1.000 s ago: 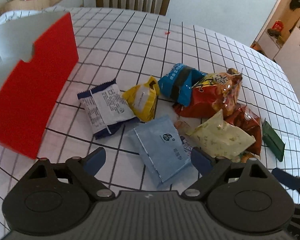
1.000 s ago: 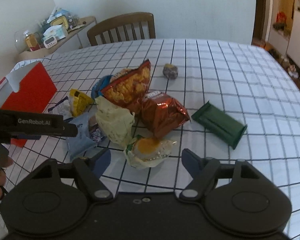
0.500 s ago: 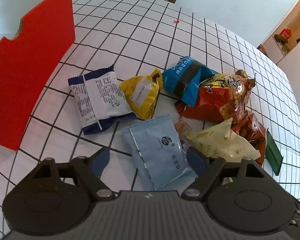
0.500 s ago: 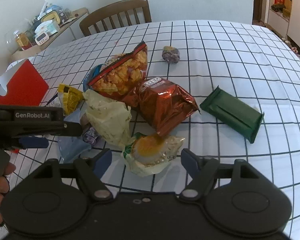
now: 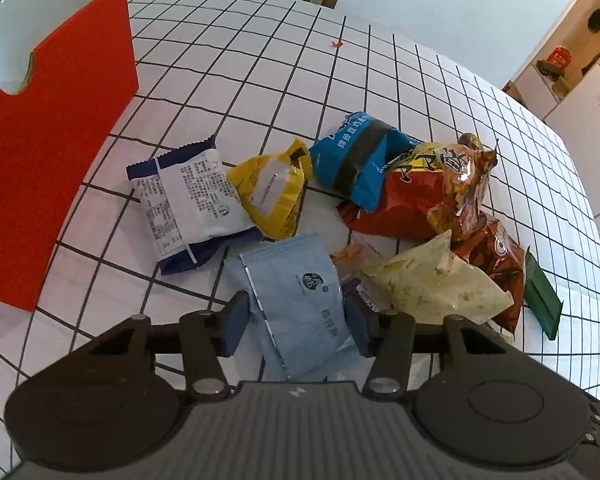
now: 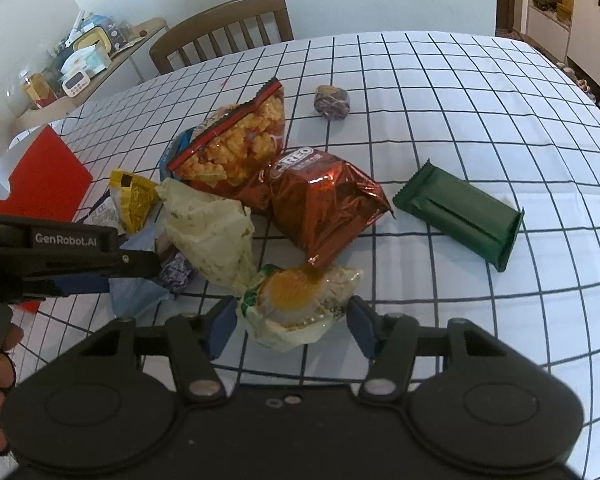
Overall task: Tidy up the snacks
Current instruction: 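Grasp the light blue packet with the left tool while the right tool grasps the clear egg-yolk snack, then carry both snacks into the red box and open both tools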
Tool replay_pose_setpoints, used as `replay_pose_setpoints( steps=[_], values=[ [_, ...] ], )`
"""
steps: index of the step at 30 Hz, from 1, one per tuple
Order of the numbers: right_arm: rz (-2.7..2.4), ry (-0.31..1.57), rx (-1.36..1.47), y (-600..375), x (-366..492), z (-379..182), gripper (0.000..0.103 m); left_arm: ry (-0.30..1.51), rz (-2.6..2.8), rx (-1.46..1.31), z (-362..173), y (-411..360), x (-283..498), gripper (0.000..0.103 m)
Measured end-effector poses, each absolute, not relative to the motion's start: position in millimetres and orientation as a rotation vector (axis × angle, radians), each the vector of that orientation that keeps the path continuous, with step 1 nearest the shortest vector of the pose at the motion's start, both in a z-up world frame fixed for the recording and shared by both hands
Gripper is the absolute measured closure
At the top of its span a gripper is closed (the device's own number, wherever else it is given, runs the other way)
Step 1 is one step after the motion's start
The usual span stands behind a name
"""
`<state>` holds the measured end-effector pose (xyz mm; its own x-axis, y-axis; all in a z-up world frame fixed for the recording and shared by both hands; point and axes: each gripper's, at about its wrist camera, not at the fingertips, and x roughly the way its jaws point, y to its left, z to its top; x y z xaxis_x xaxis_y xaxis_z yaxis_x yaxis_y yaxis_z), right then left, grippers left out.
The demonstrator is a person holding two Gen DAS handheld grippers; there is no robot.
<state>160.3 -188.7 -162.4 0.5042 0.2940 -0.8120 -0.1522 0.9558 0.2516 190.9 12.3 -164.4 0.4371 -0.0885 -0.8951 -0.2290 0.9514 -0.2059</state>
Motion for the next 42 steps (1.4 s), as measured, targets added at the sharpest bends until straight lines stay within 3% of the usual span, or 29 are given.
replay_pose_setpoints(
  steps=[15,42],
  values=[
    [0.316,1.006,0.105,-178,133,-142,0.044,1.109,0.09,-0.254,-146,31,151,0.054],
    [0.652,0.783,-0.059,-46,120,-27,0.044,0.876,0.185,-0.286,-27,138,84,0.054]
  ],
)
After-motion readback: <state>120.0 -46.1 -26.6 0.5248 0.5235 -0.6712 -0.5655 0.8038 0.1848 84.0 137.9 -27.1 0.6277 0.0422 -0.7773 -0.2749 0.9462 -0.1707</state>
